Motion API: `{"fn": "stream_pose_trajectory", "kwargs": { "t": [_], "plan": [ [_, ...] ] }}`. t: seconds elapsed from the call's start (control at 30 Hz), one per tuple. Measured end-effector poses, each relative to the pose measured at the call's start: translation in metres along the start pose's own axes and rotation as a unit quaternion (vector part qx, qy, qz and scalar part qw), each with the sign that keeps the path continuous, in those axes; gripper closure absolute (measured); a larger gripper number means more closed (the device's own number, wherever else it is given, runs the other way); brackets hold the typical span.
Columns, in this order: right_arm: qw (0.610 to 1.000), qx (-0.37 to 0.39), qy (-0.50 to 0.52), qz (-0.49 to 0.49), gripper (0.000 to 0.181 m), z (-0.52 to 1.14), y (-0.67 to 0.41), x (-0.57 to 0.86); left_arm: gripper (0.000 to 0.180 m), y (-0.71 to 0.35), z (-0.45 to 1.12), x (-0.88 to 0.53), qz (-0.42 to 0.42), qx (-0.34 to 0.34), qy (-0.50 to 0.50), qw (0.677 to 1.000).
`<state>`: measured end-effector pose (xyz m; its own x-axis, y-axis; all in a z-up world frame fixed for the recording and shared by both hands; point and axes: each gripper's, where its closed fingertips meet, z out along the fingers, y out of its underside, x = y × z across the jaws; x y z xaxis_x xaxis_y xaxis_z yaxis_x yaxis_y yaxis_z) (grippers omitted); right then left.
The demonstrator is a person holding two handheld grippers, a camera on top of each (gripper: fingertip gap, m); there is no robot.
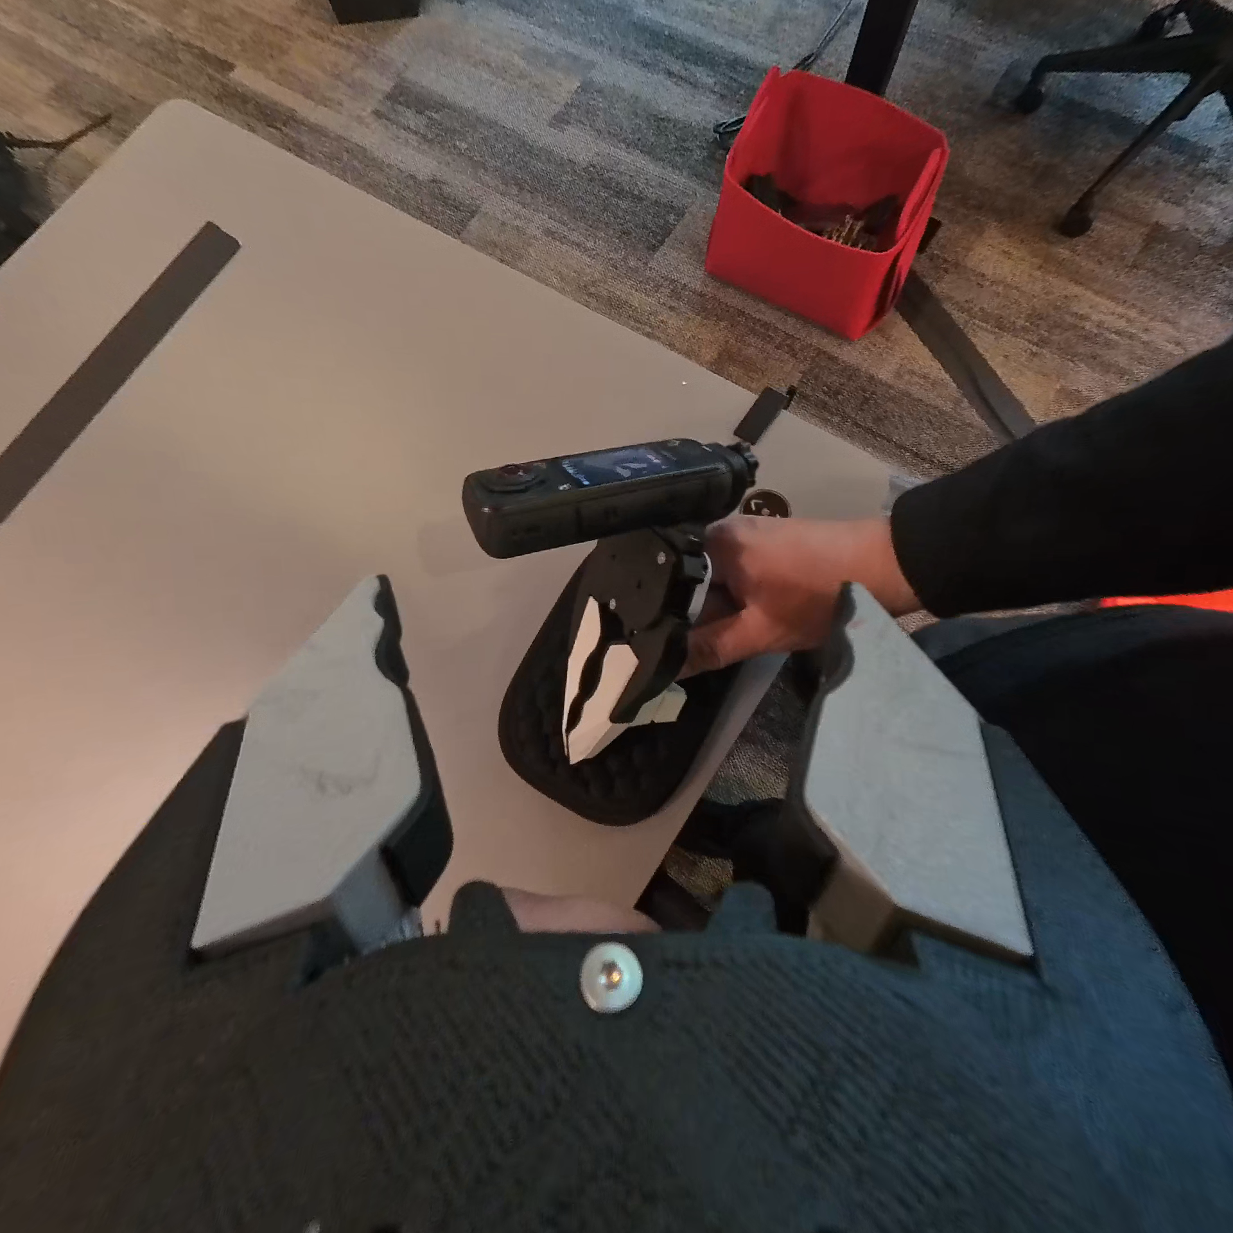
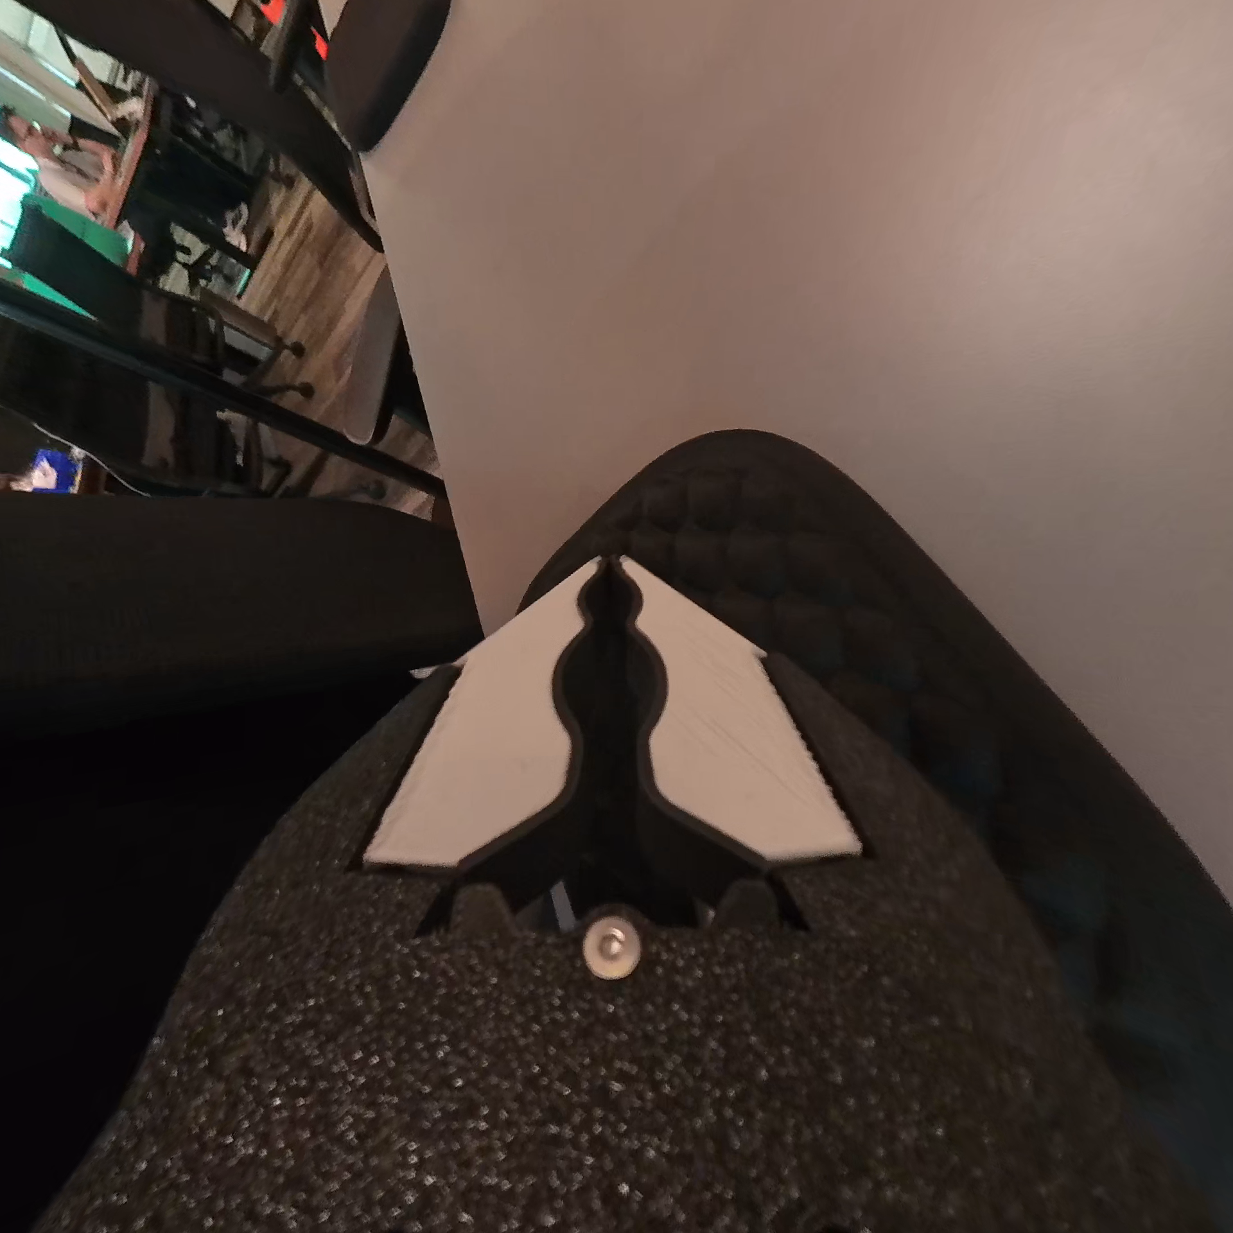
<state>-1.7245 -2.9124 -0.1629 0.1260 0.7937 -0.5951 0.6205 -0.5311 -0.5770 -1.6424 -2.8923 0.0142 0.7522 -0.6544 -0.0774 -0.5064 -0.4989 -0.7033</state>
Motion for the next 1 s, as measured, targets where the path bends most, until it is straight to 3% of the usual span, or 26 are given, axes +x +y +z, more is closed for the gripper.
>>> {"fn": "stream_pose_trajectory", "kwargs": {
  "t": [0.4, 0.63, 0.83, 1.0],
  "plan": [
    [0.999, 0.013, -0.016, 0.03, 0.181, -0.001, -0.001, 0.001, 0.055, -0.006, 0.012, 0.013, 0.008, -0.014, 0.013, 1.0],
    [0.986, 0.035, -0.091, 0.138, 0.181, -0.005, -0.009, 0.003, 0.056, -0.01, 0.013, 0.014, 0.007, -0.008, 0.015, 1.0],
    [0.981, 0.037, -0.106, 0.157, 0.181, -0.006, -0.009, 0.004, 0.056, -0.005, 0.01, 0.008, -0.003, -0.008, 0.013, 1.0],
    [0.951, 0.04, -0.211, 0.221, 0.181, -0.015, -0.018, -0.005, 0.056, -0.003, 0.011, 0.006, -0.011, -0.01, 0.012, 1.0]
  ]
}}
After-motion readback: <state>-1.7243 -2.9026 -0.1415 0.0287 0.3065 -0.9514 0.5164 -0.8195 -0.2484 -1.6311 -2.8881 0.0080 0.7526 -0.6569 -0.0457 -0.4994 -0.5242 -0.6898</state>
